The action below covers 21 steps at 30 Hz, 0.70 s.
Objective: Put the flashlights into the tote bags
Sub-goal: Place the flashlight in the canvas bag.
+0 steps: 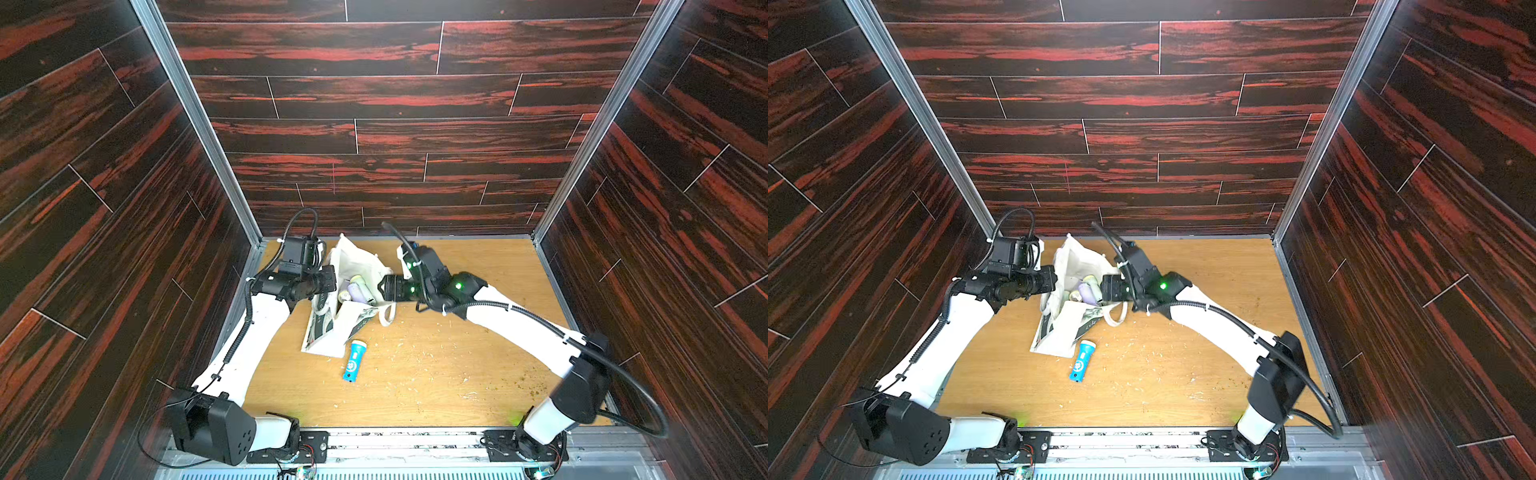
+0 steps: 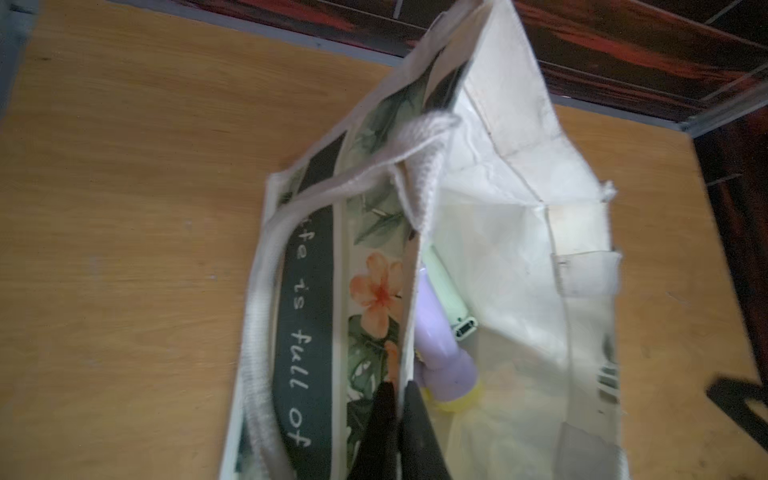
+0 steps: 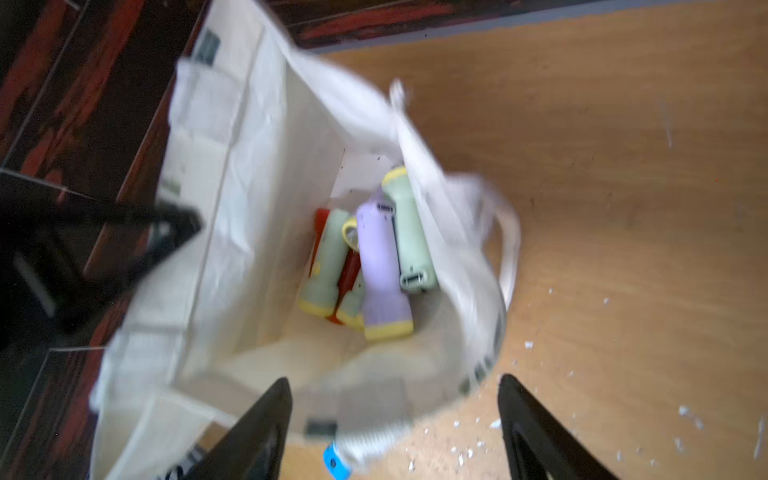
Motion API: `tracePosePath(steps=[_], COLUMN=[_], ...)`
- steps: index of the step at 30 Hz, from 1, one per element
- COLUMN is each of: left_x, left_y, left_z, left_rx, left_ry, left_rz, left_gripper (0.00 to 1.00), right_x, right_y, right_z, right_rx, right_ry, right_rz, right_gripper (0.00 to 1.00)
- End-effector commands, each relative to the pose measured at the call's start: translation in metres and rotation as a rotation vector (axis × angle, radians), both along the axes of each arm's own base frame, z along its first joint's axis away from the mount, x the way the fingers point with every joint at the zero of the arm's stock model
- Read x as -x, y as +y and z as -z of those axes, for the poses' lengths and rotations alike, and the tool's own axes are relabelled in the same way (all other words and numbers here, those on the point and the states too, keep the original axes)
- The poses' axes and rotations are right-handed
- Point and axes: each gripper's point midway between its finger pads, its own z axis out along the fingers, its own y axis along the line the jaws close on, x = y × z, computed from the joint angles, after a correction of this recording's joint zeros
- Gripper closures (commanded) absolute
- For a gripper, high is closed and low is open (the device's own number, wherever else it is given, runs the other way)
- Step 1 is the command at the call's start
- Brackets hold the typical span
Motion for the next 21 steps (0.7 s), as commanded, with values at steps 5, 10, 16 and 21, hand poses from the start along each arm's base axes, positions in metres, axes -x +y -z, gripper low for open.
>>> tracePosePath(steps=[5, 10, 16, 21], left_x=[0.0, 0.002, 0.007, 0.012], left_y=[0.042, 0.061, 0.08, 0.096], left_z=[-0.006, -0.006, -0.006, -0.01], left_rx=[-0.183, -0.265, -0.321, -0.367], left_ry=[-0.009, -0.006, 0.002, 0.002], left_rz=[-0.15, -0.228, -0.303, -0.37], left_gripper=[1.0, 1.0, 1.0, 1.0], right_x=[0.057, 0.075, 0.094, 0.101], right_y=[0.012, 0.025, 0.045, 0.062], right_z=[0.035, 0.069, 0.11, 0.13], right_rx=[0.053, 0.077, 0.147, 0.165], right_ry=[0.061, 0.142, 0.235, 0.276], right_rz=[-0.002, -0.008, -0.045, -0.078], right_gripper=[0.23, 0.26, 0.32, 0.34])
